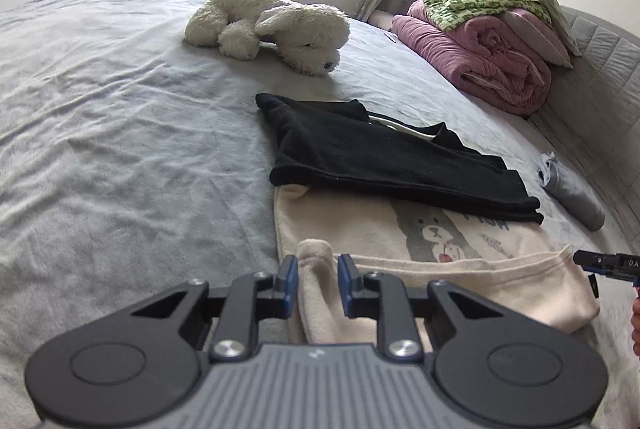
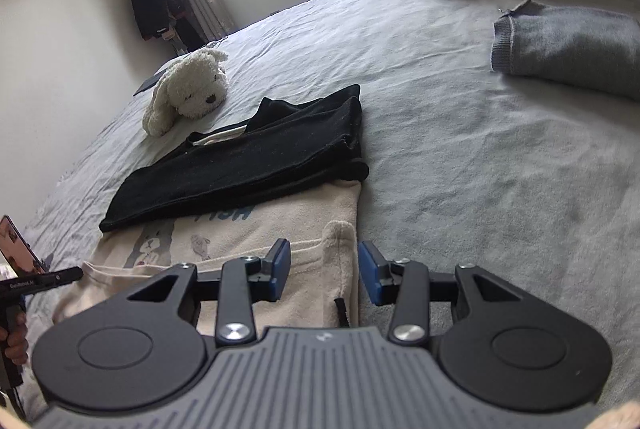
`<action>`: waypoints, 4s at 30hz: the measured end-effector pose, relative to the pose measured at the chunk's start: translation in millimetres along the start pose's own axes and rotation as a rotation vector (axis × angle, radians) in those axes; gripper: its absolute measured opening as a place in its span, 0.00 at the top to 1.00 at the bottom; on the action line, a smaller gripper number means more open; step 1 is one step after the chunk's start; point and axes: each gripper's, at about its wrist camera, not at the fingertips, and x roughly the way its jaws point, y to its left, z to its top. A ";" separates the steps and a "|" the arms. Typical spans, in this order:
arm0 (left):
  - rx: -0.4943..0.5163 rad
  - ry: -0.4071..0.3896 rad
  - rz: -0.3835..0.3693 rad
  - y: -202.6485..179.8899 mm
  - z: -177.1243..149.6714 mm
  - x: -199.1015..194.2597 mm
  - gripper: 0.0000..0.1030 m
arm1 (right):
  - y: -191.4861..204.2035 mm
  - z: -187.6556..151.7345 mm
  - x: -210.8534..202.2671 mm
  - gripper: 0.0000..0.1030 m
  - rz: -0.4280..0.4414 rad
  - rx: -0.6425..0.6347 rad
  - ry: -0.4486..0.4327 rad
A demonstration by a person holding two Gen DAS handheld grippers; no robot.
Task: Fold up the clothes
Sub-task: 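Lift the beige hem with both grippers and fold it toward the black sleeves, then open both grippers and pull back from the folded beige body, then move both grippers to the folded beige edge and grasp it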
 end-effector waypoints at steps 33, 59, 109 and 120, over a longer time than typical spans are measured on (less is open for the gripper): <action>0.040 -0.344 0.201 -34.3 23.1 -7.3 0.94 | 42.9 4.8 3.2 0.92 -0.251 -0.269 -0.406; 0.343 -0.101 0.206 -78.7 -11.9 43.4 0.61 | 79.0 -27.3 47.7 0.57 -0.210 -0.450 -0.152; 0.114 0.000 0.159 -20.9 -24.6 -12.4 0.54 | 57.8 -46.6 -8.0 0.47 -0.216 -0.344 -0.035; -0.381 0.147 -0.071 32.5 -21.5 -32.7 0.54 | 18.0 -31.0 -38.7 0.46 -0.055 0.108 0.045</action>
